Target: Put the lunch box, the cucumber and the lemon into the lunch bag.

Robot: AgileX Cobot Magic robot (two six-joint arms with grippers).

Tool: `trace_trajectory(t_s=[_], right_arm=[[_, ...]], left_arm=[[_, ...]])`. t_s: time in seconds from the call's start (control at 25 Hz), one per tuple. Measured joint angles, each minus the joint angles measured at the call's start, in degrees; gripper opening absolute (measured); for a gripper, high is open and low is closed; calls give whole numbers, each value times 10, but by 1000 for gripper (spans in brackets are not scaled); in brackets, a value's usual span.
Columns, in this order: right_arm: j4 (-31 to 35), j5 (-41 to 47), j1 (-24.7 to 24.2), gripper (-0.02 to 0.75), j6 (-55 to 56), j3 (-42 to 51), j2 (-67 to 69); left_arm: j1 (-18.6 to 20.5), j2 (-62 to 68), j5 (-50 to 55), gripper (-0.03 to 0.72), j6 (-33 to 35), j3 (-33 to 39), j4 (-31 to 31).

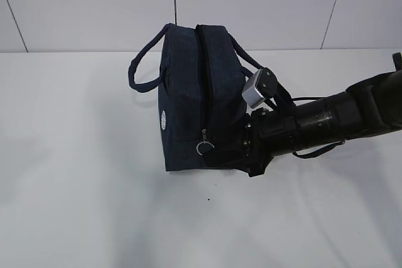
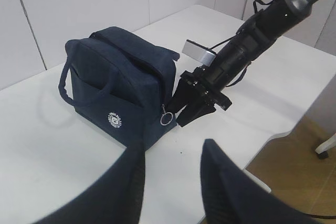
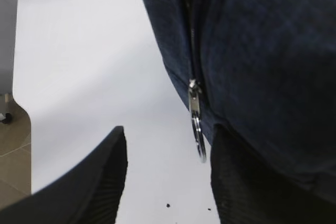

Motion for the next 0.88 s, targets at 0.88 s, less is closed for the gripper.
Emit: trace_trajectory(t_s=[0.88], right_arm=[[2,15,0,386,6,0,9]], left_arm=[[0,0,0,239,0,0,0]])
